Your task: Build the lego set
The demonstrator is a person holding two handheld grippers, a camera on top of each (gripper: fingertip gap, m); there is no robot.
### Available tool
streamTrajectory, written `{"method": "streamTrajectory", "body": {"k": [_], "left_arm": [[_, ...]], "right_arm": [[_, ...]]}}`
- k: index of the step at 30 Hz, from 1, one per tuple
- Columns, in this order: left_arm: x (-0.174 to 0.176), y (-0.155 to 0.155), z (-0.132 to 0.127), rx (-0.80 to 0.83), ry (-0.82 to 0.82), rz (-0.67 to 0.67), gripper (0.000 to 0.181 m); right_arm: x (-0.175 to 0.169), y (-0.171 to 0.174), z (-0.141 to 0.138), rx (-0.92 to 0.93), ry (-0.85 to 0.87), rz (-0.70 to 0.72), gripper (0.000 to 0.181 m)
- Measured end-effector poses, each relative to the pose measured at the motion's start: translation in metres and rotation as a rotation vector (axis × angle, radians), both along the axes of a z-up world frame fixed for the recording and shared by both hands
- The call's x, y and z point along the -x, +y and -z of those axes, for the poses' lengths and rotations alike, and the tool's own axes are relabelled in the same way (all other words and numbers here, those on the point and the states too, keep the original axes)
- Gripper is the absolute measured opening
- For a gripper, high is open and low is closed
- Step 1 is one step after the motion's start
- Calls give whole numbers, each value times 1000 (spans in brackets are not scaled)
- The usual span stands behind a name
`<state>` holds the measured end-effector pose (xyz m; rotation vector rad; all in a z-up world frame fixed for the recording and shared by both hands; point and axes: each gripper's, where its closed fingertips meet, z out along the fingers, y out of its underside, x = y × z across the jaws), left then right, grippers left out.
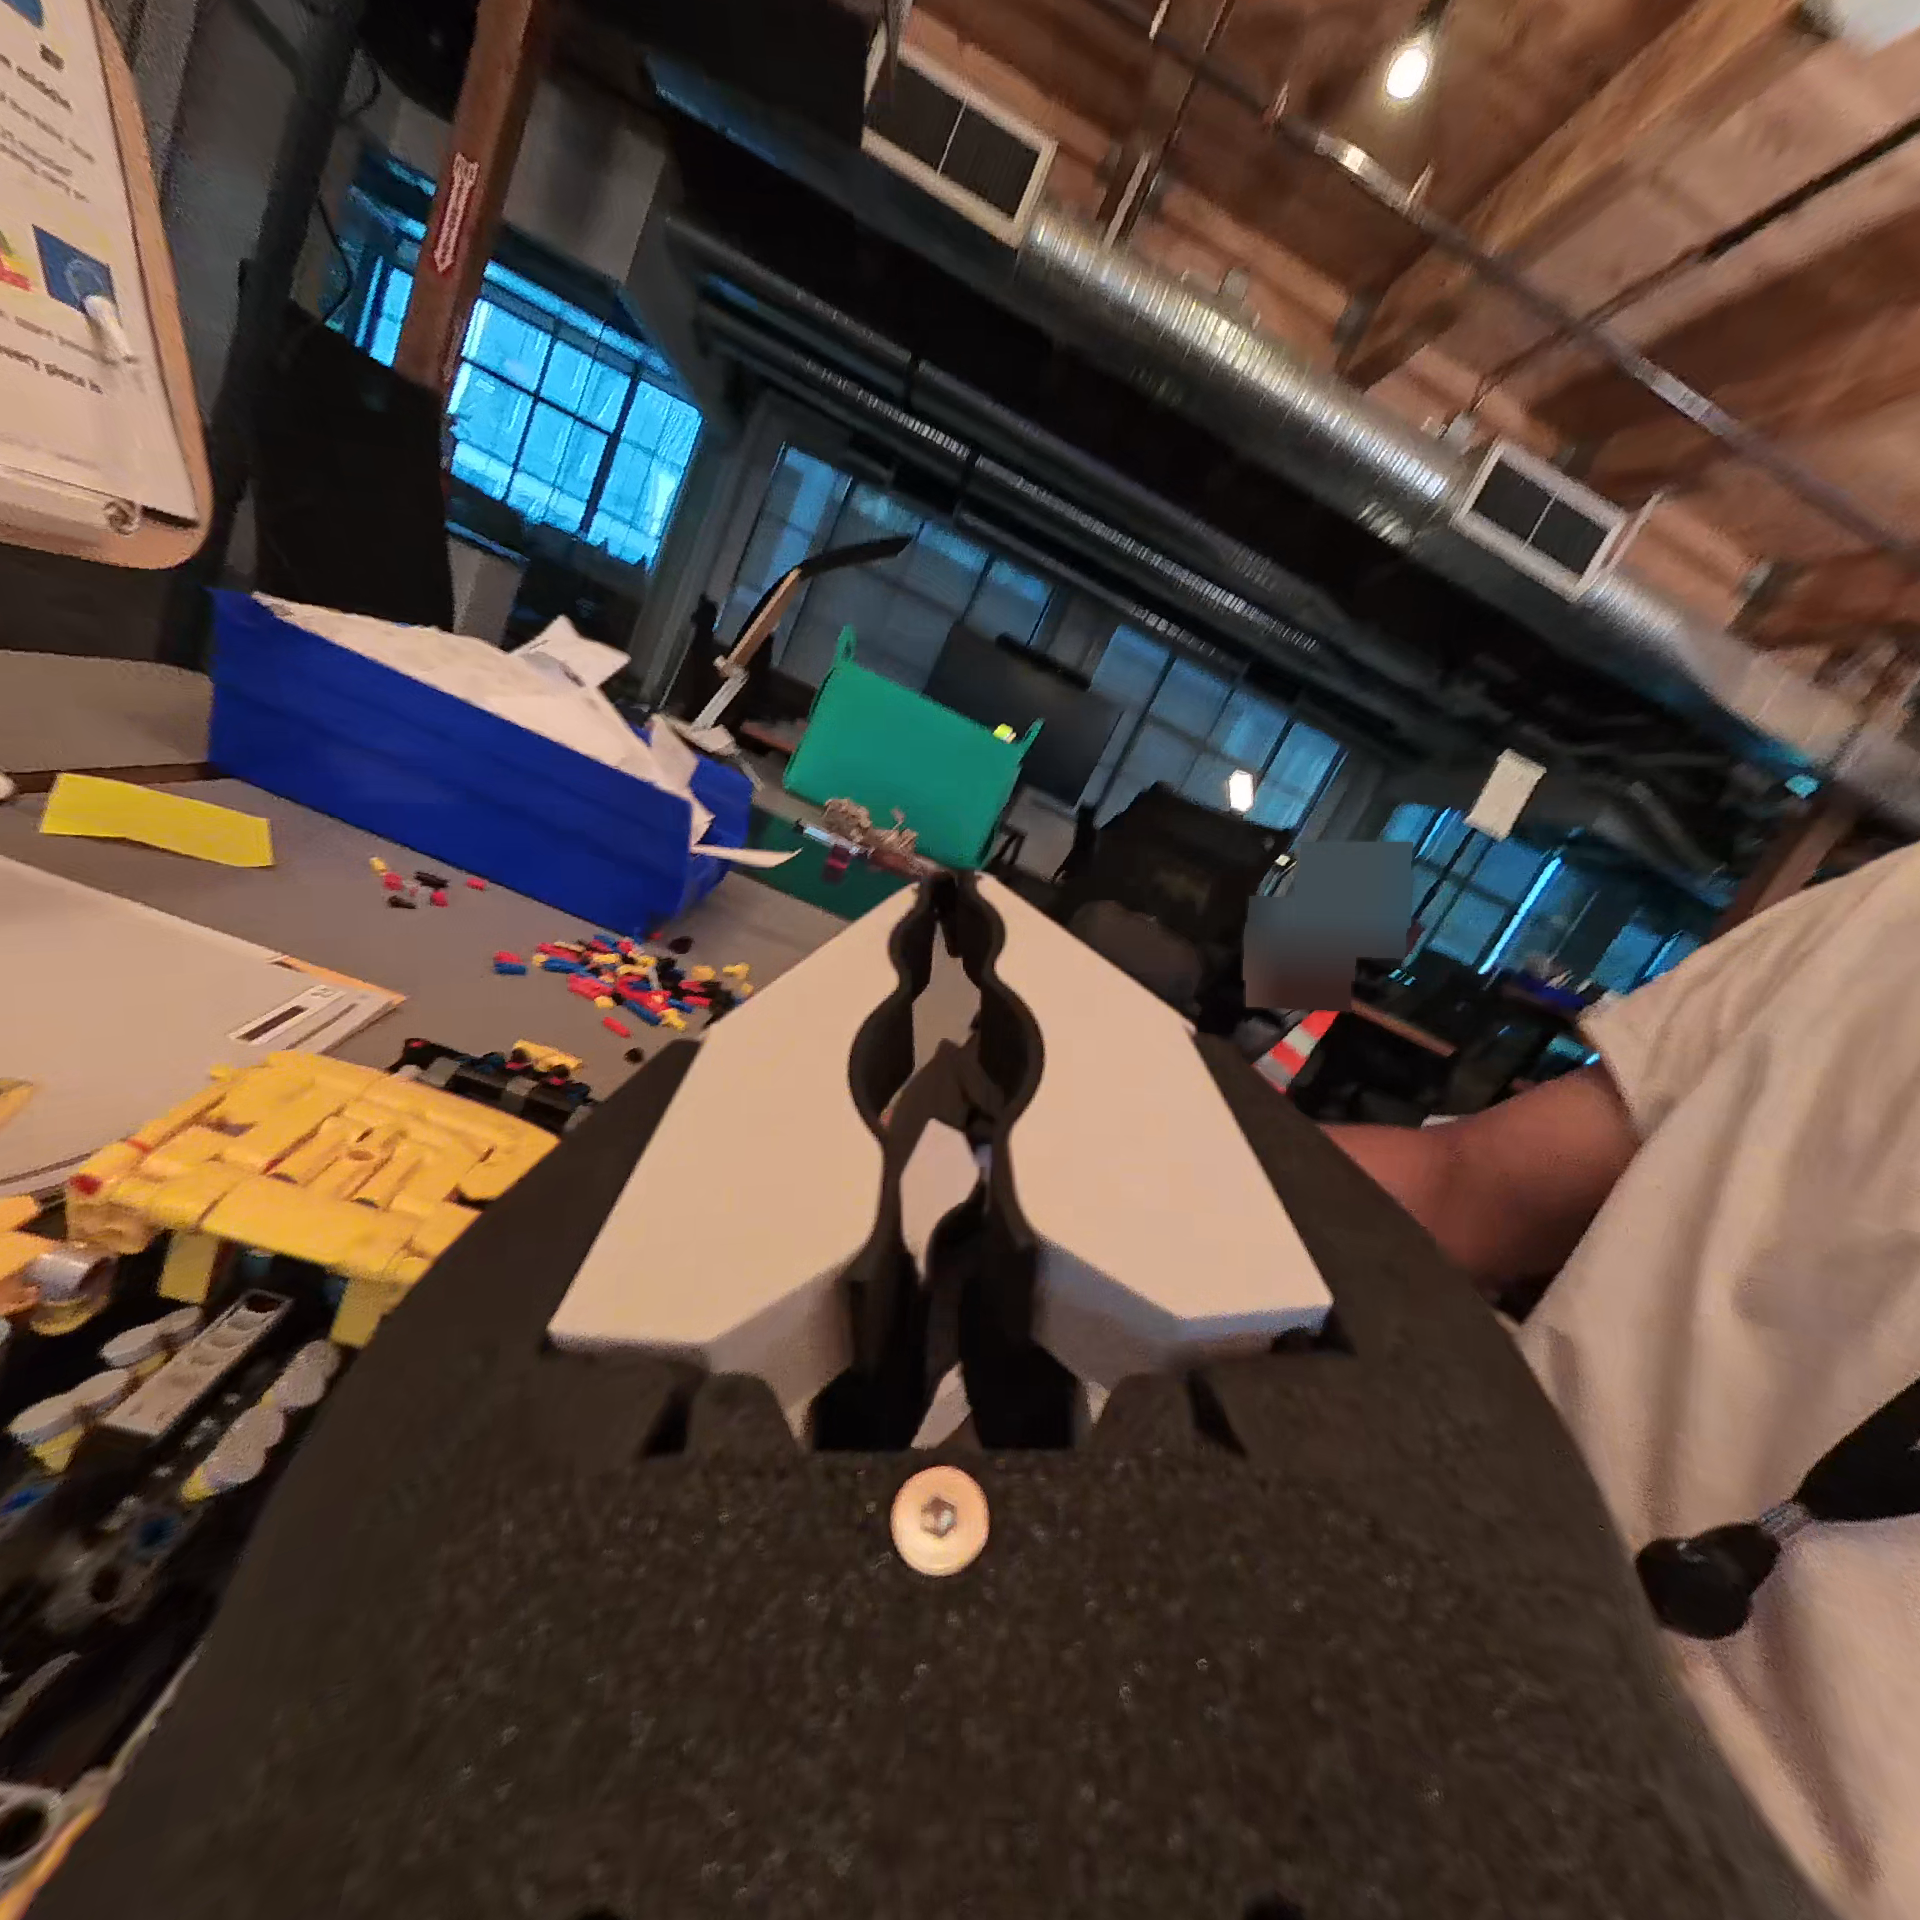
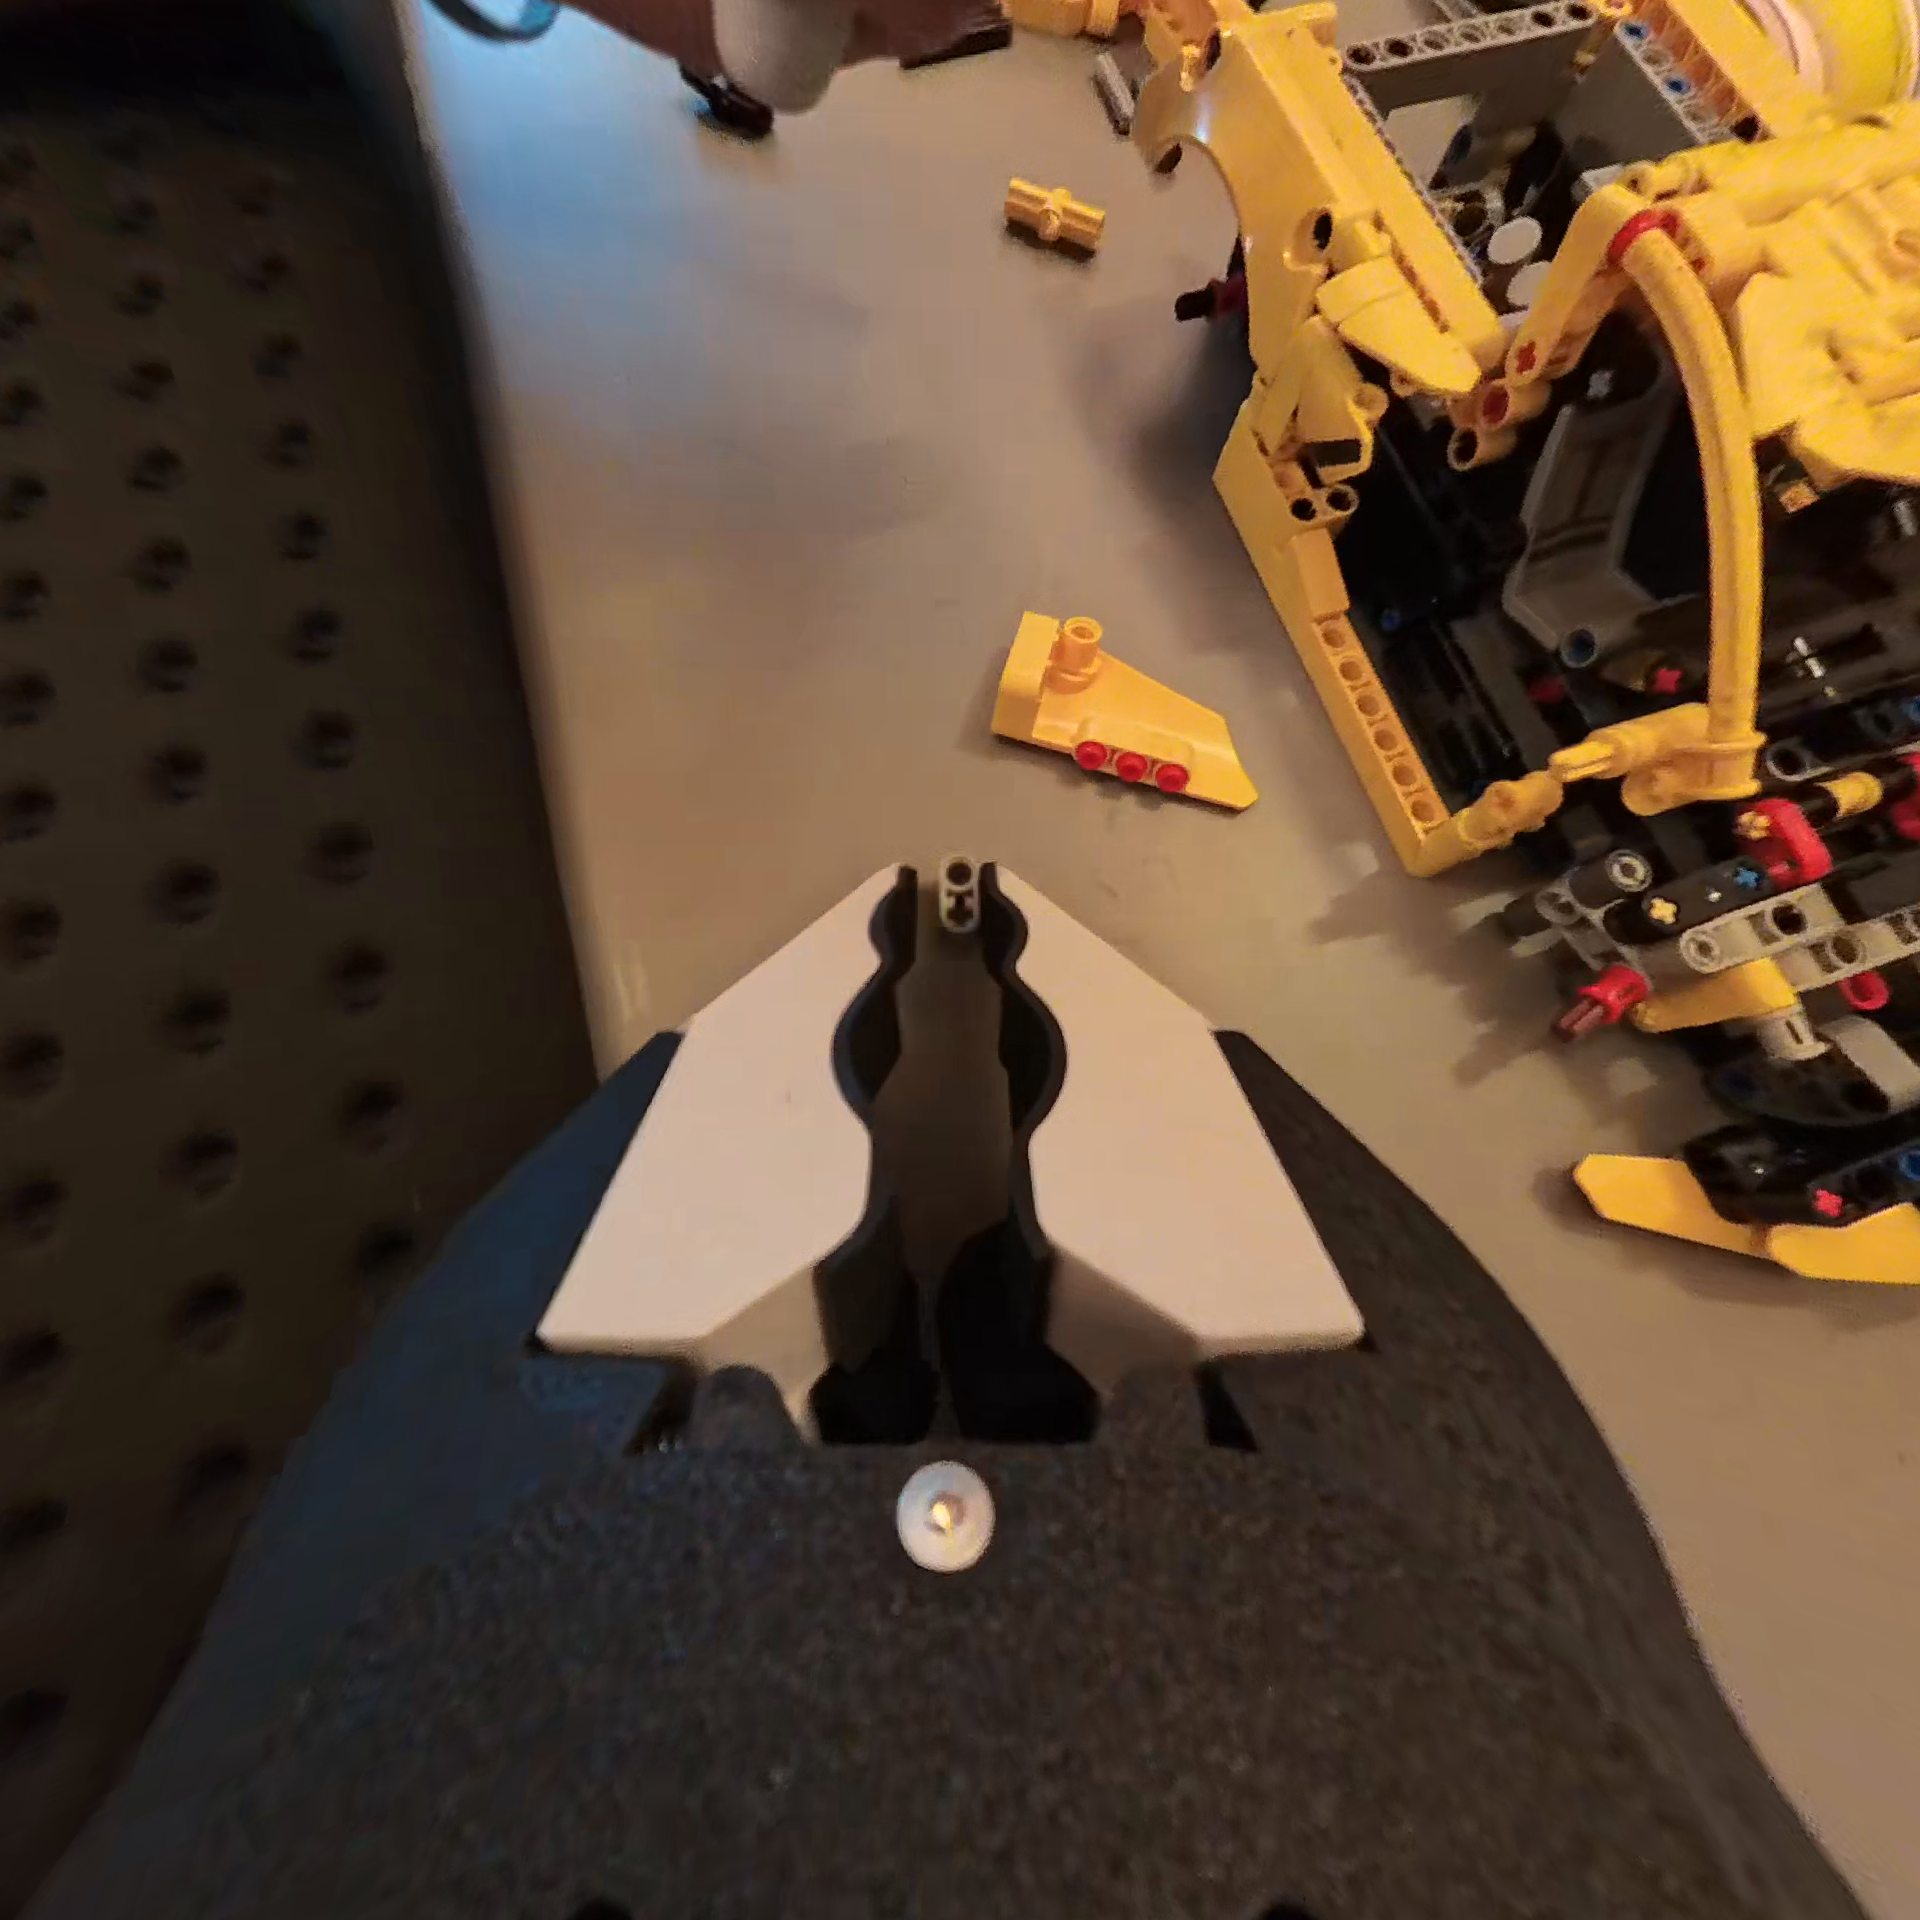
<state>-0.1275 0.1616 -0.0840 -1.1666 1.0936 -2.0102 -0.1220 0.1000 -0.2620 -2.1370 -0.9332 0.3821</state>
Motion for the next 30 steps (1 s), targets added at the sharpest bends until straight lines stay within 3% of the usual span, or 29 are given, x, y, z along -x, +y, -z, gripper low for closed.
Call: {"method": "streamTrajectory", "body": {"k": [4,10,12,16,23,26,30], "left_arm": [[9,6,-9,94,-52,20,4],[13,19,-12,239,-93,20,3],[15,24,-13,307,-112,34,4],[17,29,-13,388,-134,57,3],[11,22,-11,437,-133,118,3],[8,18,-9,443,-126,131,3],[8,15,-7,455,-105,165,3]], "right_arm": [[-2,2,-15,-19,30,4,24],[6,67,-154,-534,207,156,27],[6,78,-177,-693,164,234,29],[14,83,-183,-922,13,334,26],[22,87,-178,-972,-78,355,25],[17,86,-181,-1001,-96,376,9],[15,82,-179,-1003,-128,336,3]]}}
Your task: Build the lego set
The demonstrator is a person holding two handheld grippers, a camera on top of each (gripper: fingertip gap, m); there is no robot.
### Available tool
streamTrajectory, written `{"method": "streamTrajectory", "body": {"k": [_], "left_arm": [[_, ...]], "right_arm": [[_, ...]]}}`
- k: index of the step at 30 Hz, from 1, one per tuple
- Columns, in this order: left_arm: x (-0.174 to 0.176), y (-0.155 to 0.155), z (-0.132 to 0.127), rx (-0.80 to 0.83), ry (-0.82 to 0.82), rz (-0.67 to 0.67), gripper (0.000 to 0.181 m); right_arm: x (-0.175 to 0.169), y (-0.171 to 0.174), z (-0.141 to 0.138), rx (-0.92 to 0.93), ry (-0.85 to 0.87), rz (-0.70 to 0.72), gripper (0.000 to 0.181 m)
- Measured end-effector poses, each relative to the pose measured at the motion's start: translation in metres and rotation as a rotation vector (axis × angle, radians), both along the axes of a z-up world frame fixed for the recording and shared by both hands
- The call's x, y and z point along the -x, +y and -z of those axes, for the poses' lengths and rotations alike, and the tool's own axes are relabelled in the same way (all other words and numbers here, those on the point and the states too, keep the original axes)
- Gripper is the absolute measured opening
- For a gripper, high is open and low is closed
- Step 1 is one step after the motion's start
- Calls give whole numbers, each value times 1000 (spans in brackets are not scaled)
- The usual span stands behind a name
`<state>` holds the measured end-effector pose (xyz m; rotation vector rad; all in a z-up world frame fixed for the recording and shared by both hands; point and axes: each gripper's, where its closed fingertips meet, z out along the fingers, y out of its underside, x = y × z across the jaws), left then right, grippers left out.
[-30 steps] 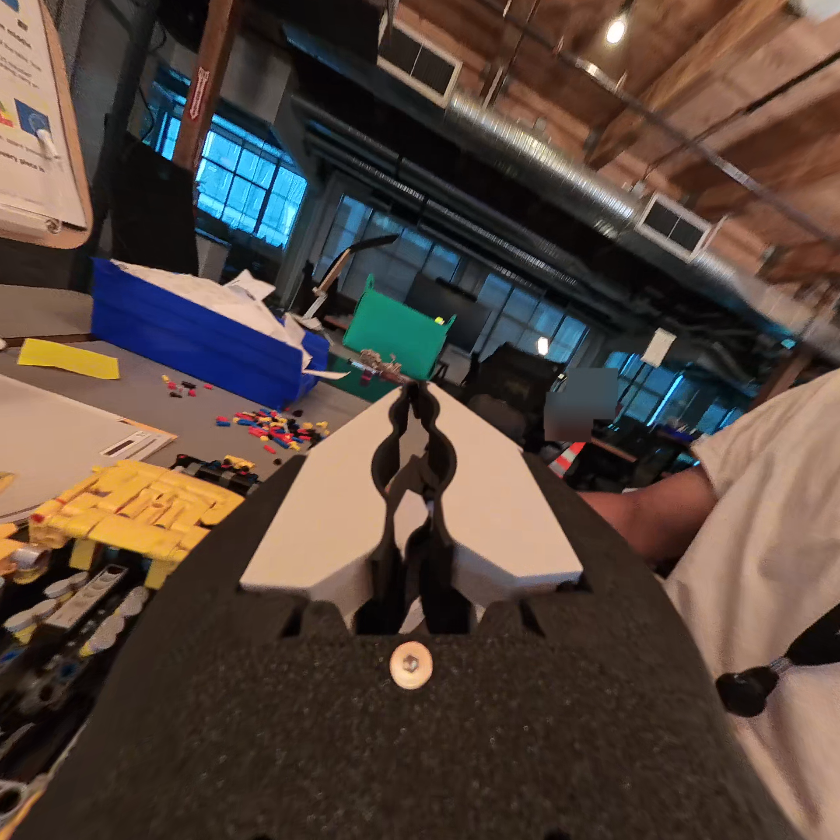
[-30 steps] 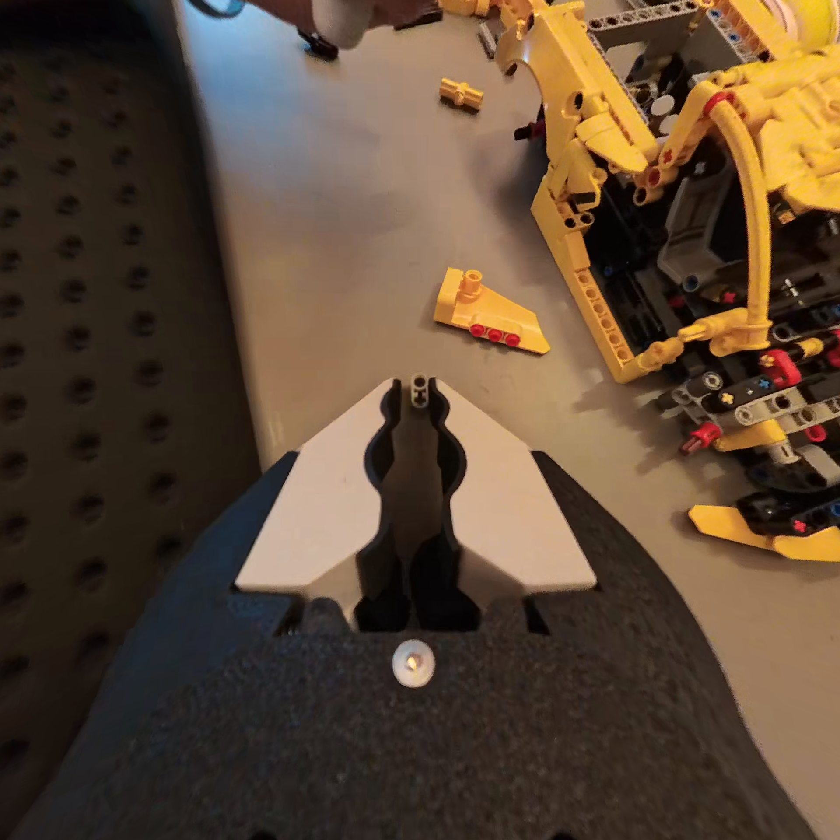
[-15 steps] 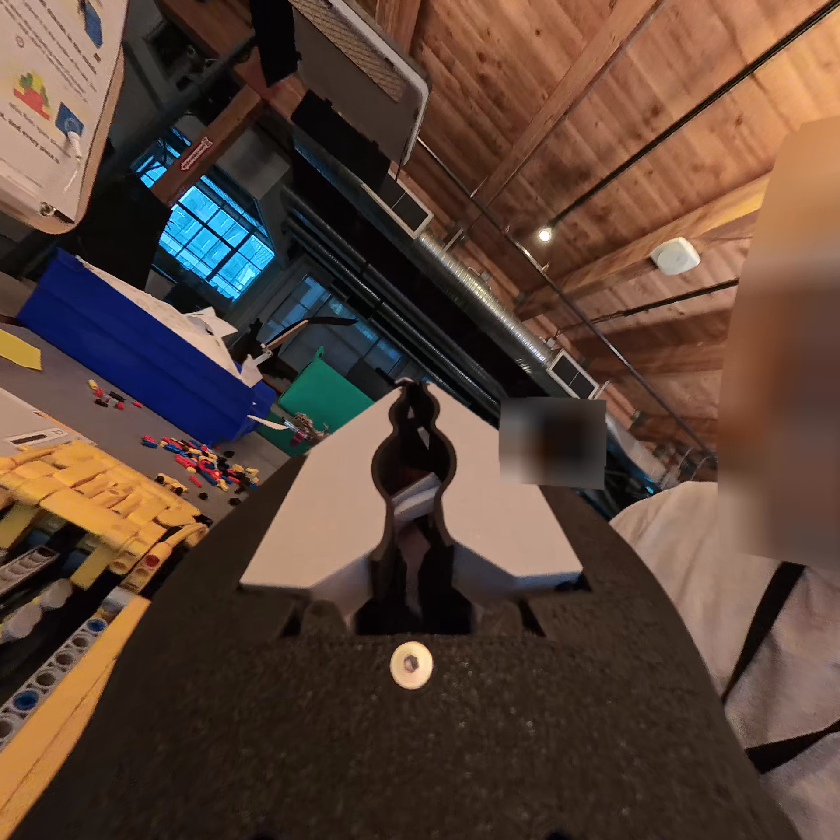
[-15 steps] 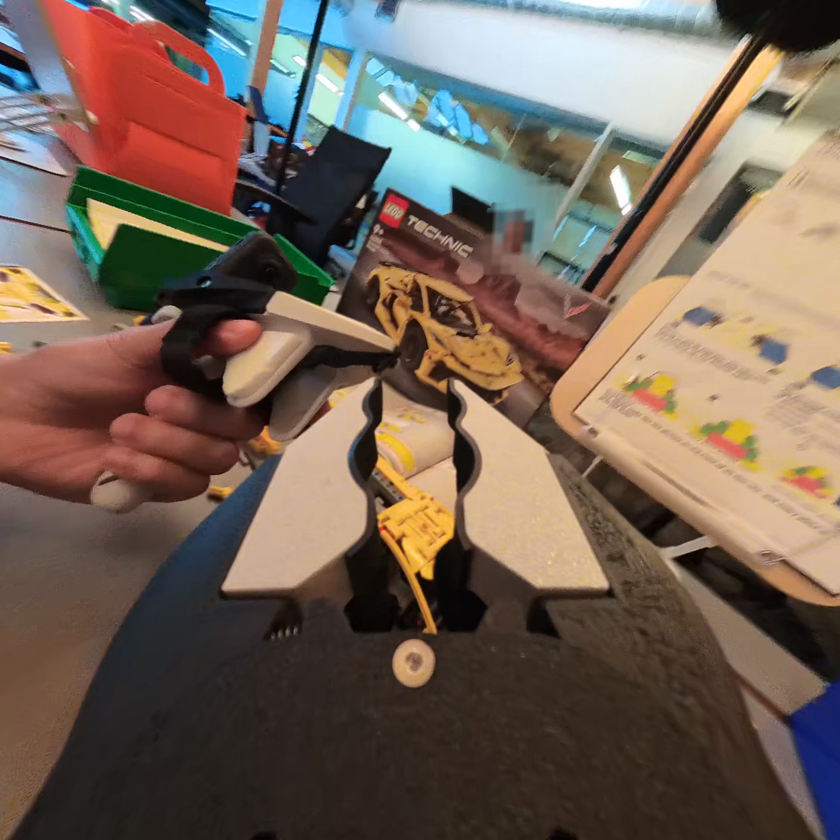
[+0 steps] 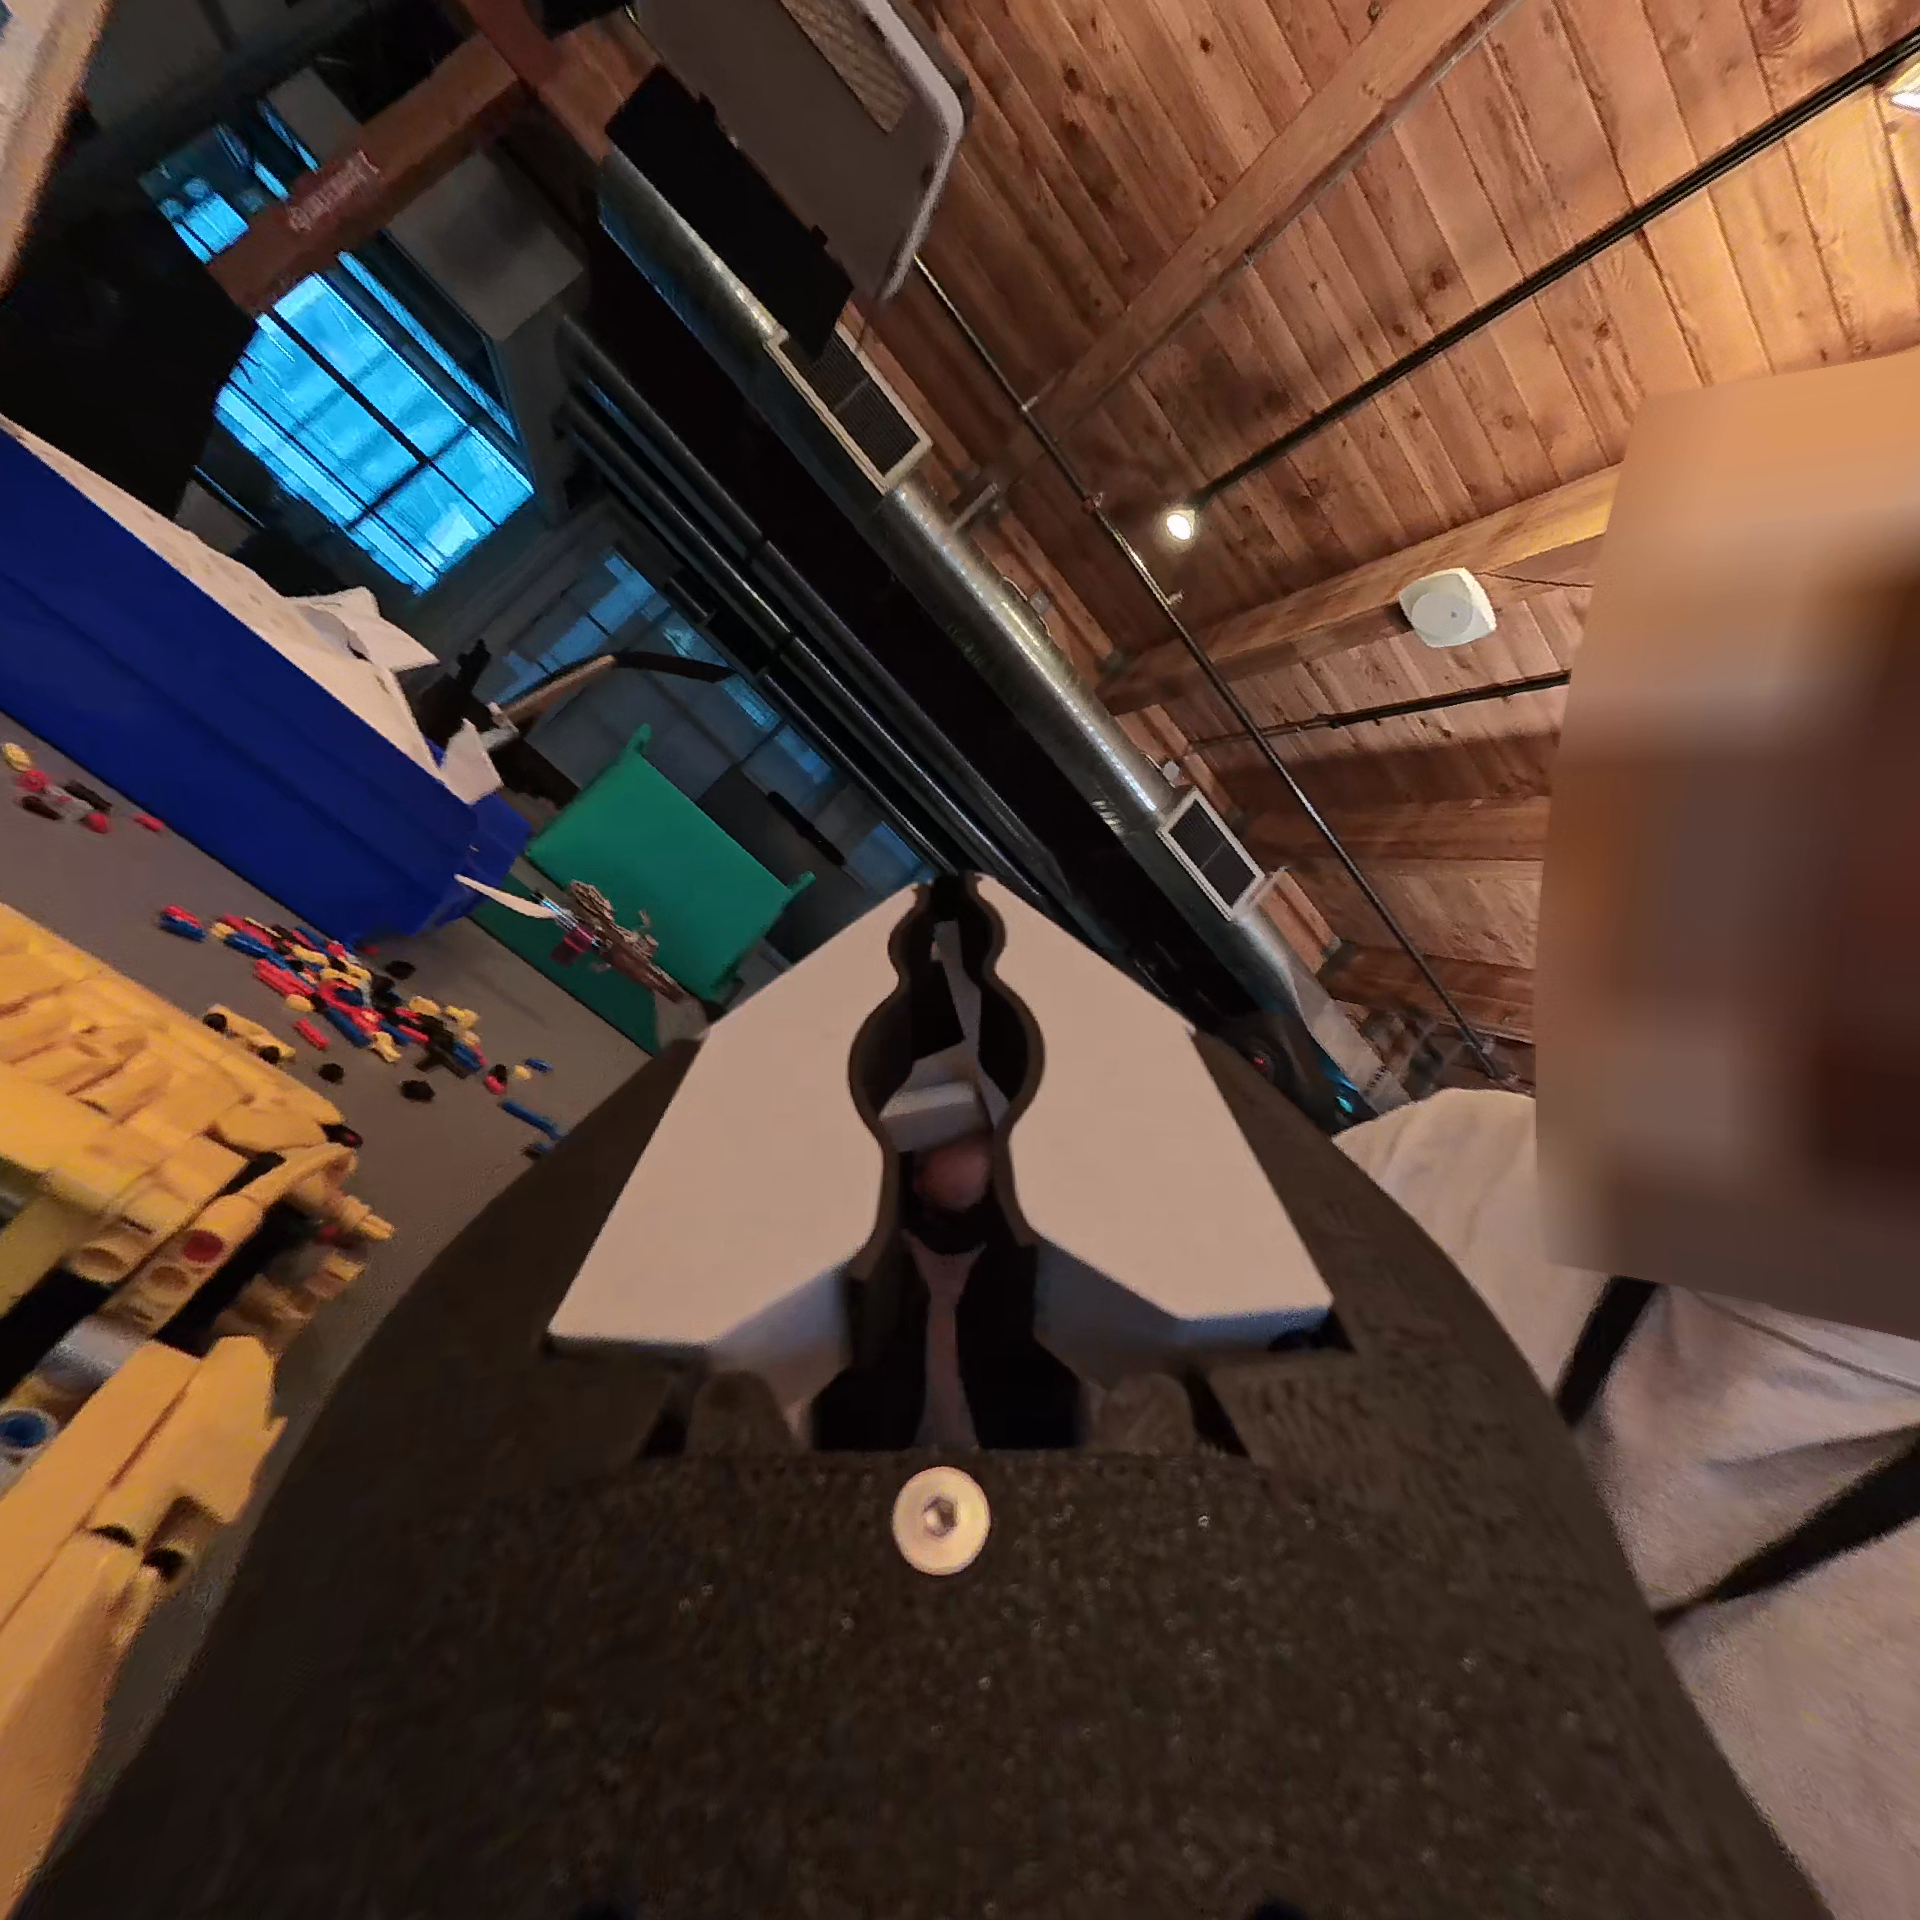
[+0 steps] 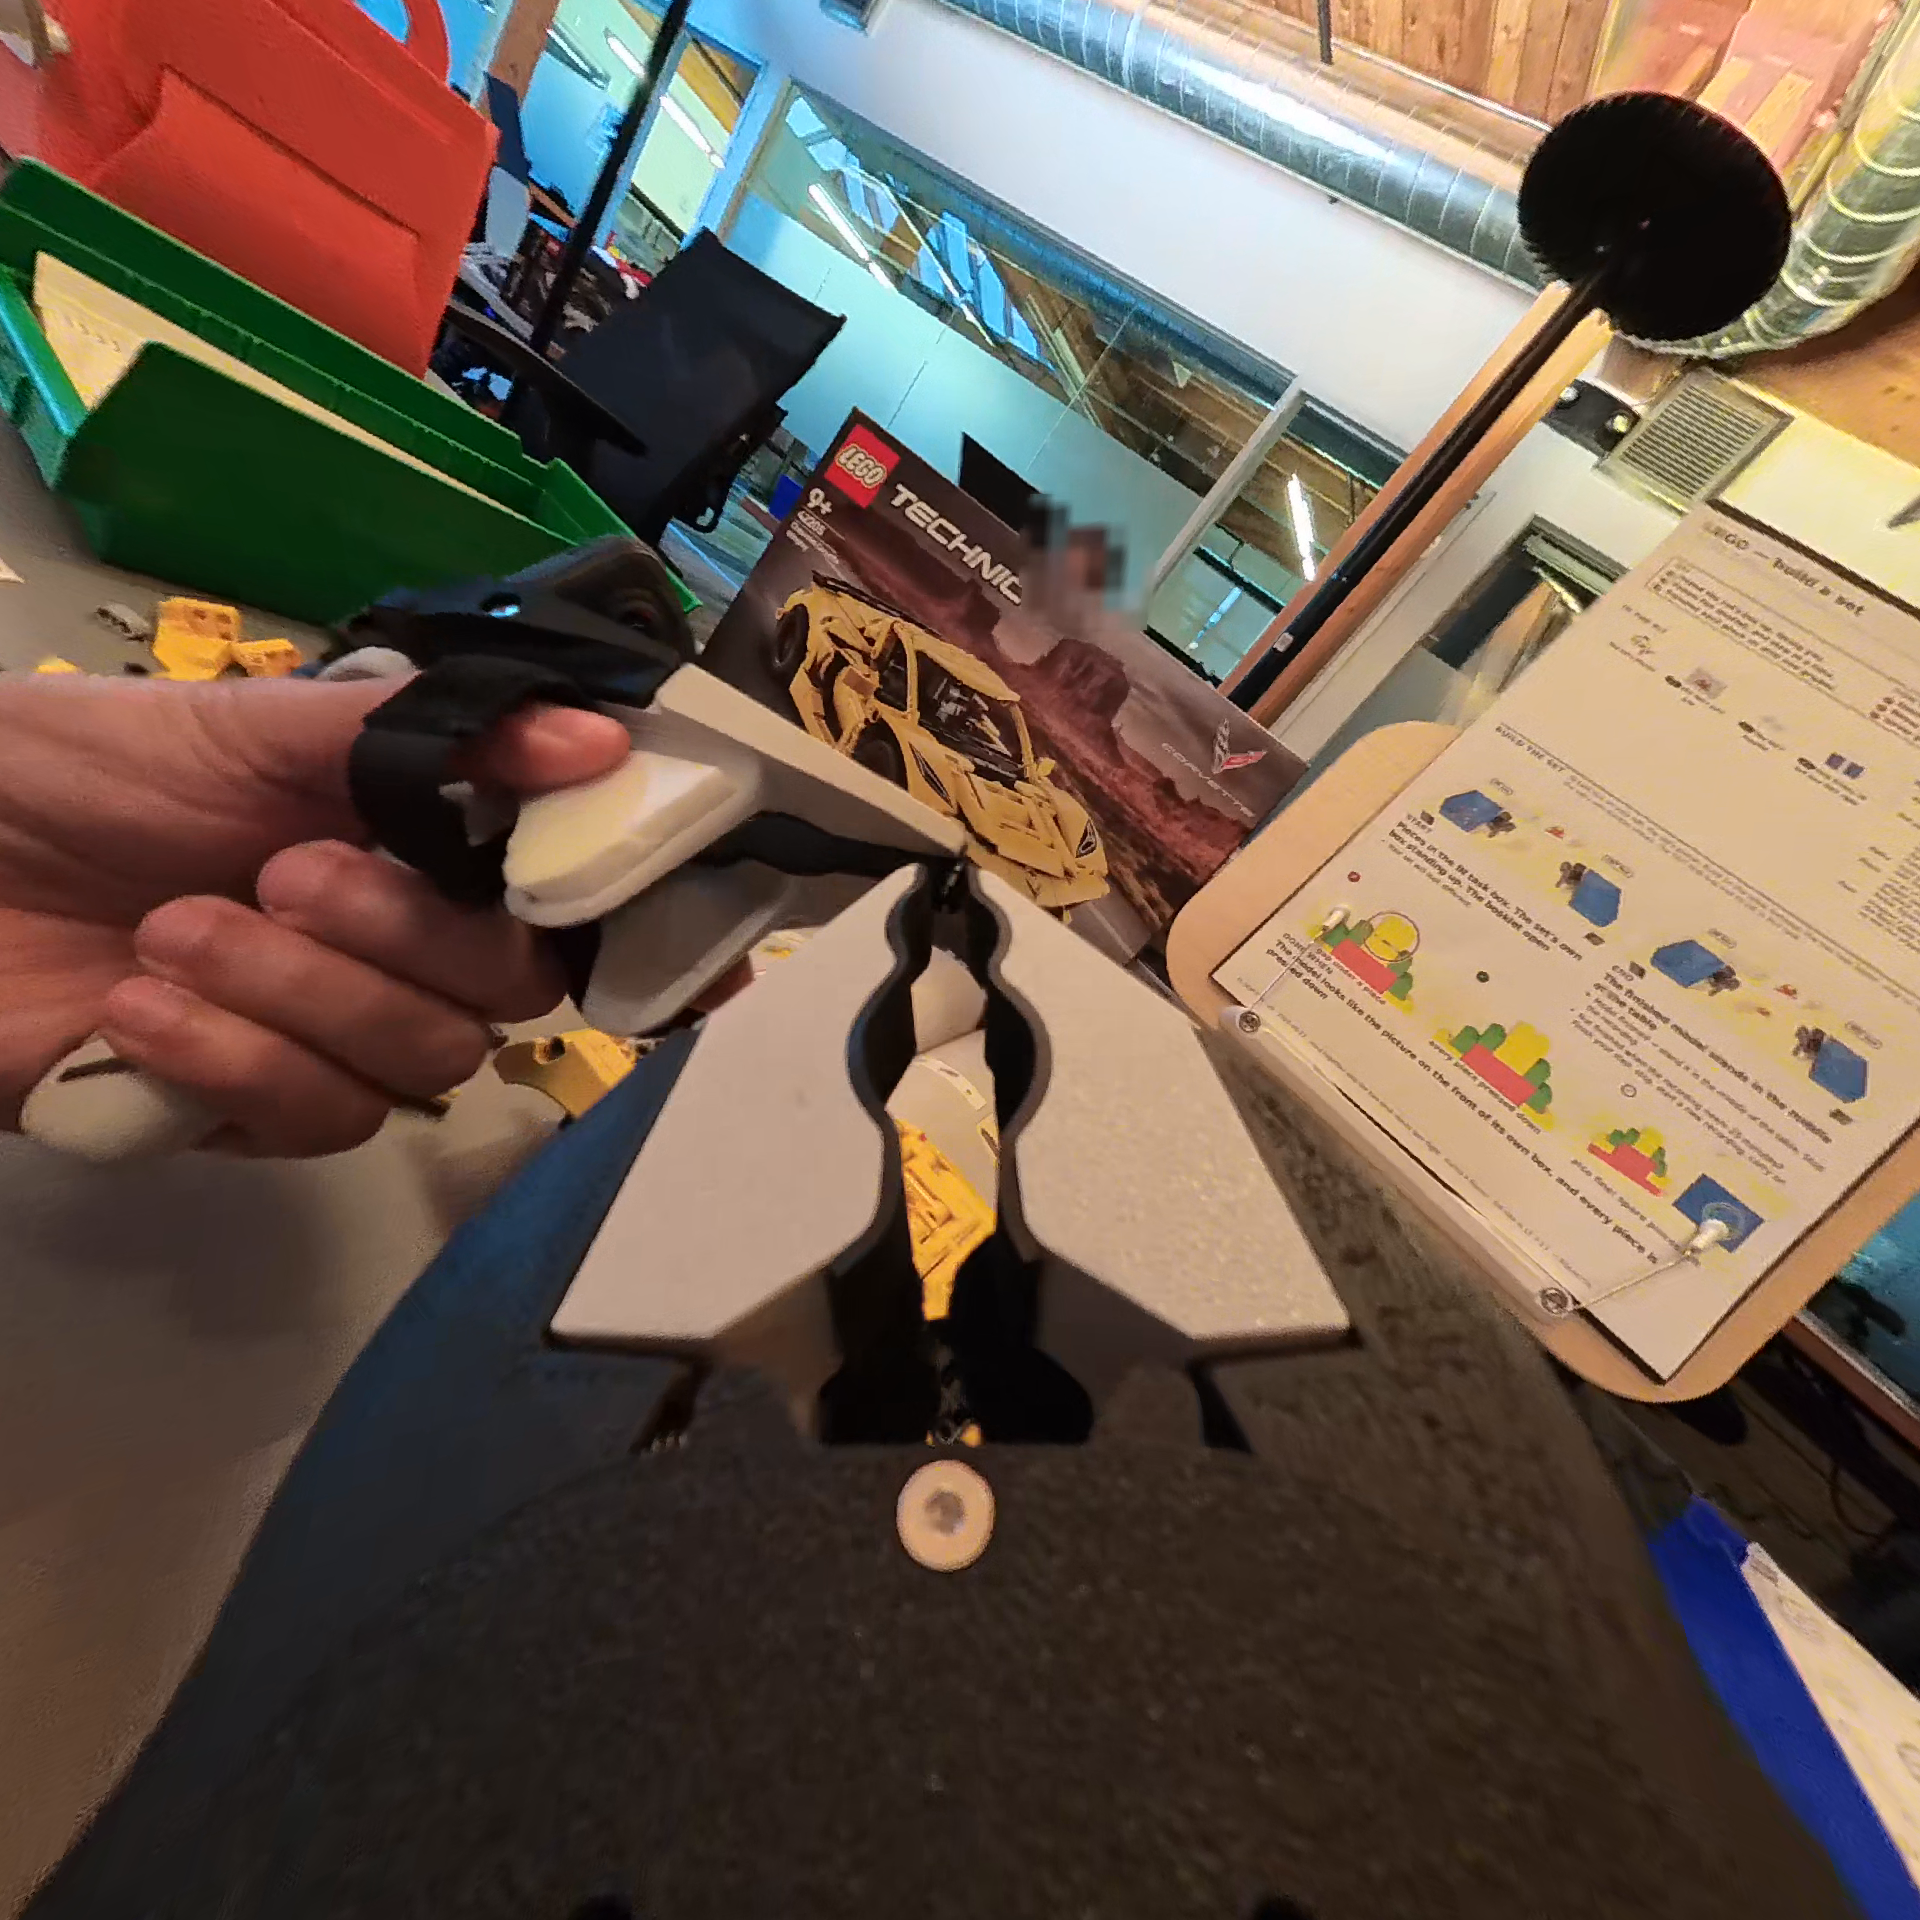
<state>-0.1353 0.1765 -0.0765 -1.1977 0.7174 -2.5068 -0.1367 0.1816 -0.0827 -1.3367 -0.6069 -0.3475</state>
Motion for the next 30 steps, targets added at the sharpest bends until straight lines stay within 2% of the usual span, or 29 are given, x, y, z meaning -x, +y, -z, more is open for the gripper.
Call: {"method": "streamTrajectory", "body": {"k": [3,6,10,14,18,21,24,26,28,30], "left_arm": [[5,-11,0,-6,7,116,3],[10,-26,4,-87,46,210,4],[12,-44,15,-216,115,261,4],[12,-54,21,-262,141,288,4],[11,-54,22,-273,143,274,4],[12,-54,26,-410,146,183,3],[11,-48,31,-500,196,115,3],[13,-46,38,-589,244,74,3],[14,-49,50,-697,306,59,3],[12,-56,64,-792,368,76,4]], "right_arm": [[5,-10,-1,22,-59,-93,3],[11,-24,4,95,-137,-239,3],[15,-41,16,249,-259,-407,3],[16,-51,22,331,-368,-476,3],[15,-51,24,354,-379,-493,3],[15,-49,27,379,-344,-495,4],[7,-49,35,456,-218,-456,5],[-6,-58,52,542,-129,-462,9],[-16,-76,96,766,-59,-497,15],[-26,-85,132,898,-28,-459,23]]}}
